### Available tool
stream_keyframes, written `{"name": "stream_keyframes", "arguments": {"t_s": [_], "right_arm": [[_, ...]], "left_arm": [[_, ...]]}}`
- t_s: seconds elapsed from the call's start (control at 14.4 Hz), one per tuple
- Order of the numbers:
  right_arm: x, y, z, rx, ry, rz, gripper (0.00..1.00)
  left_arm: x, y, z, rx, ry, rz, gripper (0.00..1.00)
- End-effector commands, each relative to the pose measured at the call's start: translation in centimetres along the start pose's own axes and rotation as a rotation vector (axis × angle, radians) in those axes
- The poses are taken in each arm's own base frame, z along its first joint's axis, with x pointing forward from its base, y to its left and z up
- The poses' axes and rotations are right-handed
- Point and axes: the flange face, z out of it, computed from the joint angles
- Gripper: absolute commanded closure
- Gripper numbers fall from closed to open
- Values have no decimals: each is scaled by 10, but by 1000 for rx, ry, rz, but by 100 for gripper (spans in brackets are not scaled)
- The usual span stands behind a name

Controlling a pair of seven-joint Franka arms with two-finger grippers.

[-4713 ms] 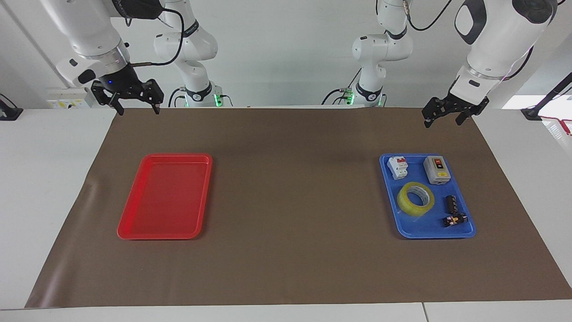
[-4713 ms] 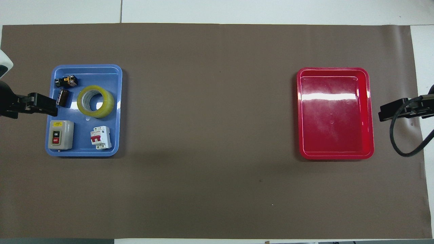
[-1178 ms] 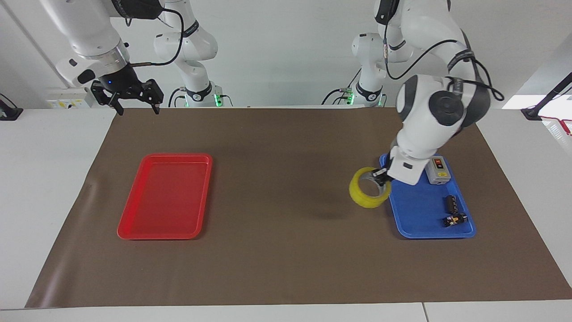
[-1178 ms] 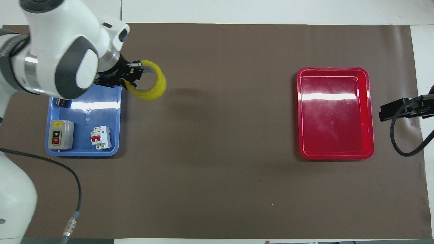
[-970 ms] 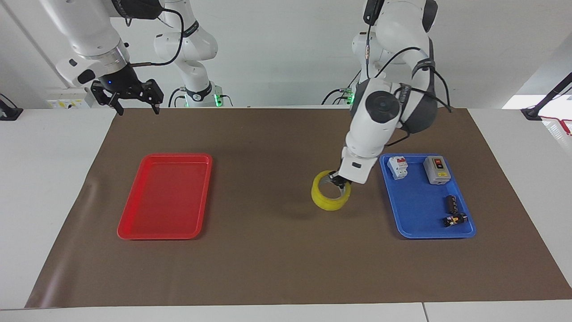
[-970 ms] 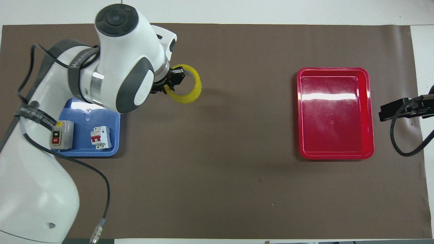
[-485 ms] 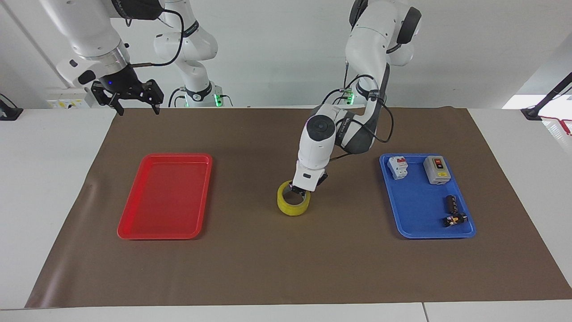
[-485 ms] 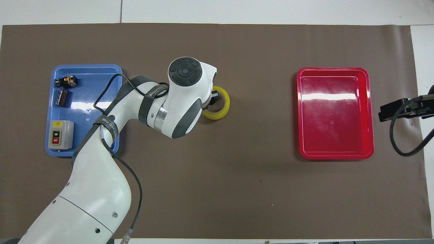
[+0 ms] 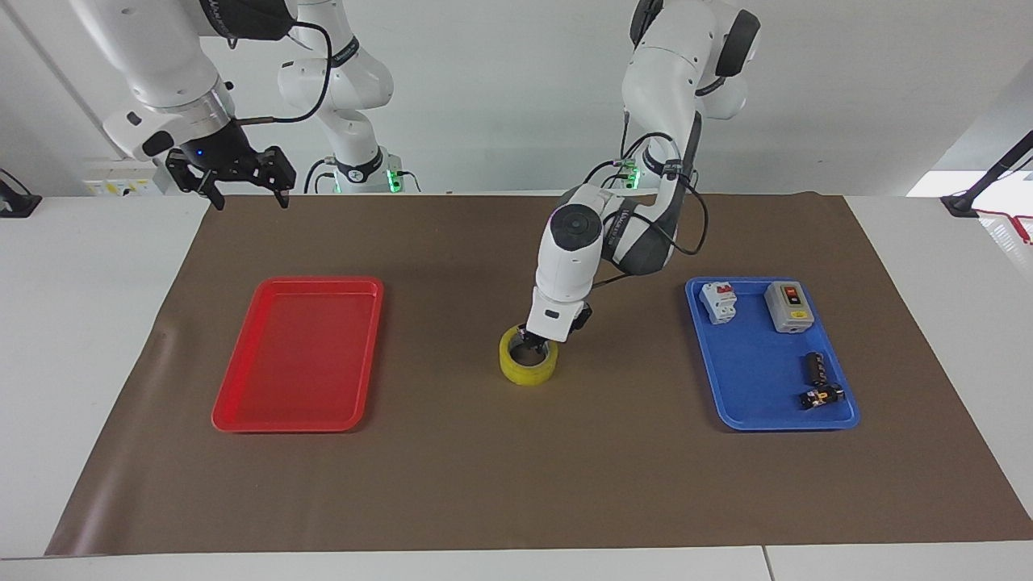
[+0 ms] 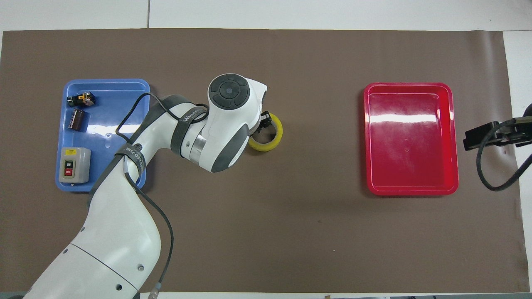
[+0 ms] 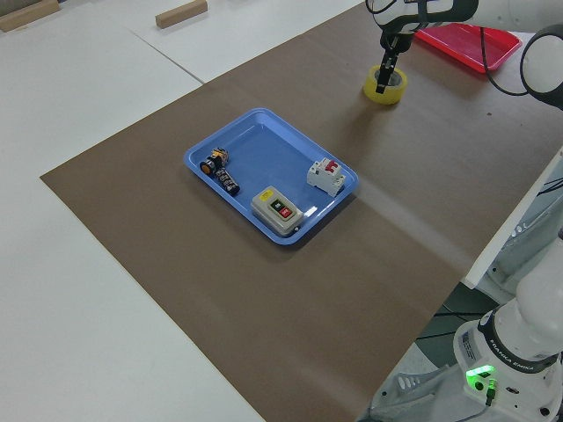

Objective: Place and move tape with both arms
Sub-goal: 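Release the tape and withdraw the left gripper while the right gripper reaches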

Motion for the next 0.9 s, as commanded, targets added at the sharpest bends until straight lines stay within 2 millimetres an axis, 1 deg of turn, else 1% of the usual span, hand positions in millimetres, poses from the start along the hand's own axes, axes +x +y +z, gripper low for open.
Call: {"name": "stream_keyframes", "arguments": {"t_s": [0.0, 0.07, 0.14, 0.21, 0.28, 0.35, 0.42, 0.49, 0.55, 0.62, 0.69, 0.76, 0.83], "right_arm": [[23, 8, 3, 11, -17, -7, 0], [34, 9, 3, 11, -28, -6, 0], [41, 8, 1, 12, -28, -7, 0], [42, 4, 3, 11, -31, -7, 0], [44, -5, 4, 10, -21, 6, 0], [45, -16, 6, 27, -15, 39, 0], [46, -36, 9, 76, -12, 54, 0], [44, -56, 14, 89, 0, 66, 0], [39, -85, 24, 88, 24, 67, 0], [37, -115, 41, 87, 42, 48, 0], [40, -149, 56, 88, 67, 9, 0], [50, -179, 76, 84, 71, -25, 0], [59, -202, 93, 82, 86, -53, 0]], "left_arm": [[39, -48, -59, 17, 16, -79, 0], [59, -75, -83, 5, 25, -92, 0], [81, -106, -103, 3, 22, -70, 0], [97, -140, -127, 6, 15, -19, 0], [113, -175, -143, 16, -4, 23, 0], [124, -205, -157, 20, -22, 73, 0], [130, -228, -167, 27, -40, 121, 0], [132, -249, -179, 34, -49, 167, 0], [136, -270, -189, 36, -62, 208, 0], [138, -287, -200, 34, -69, 244, 0], [138, -299, -211, 31, -69, 263, 0], [138, -314, -220, 32, -77, 263, 0], [131, -324, -232, 37, -83, 282, 0]]}}
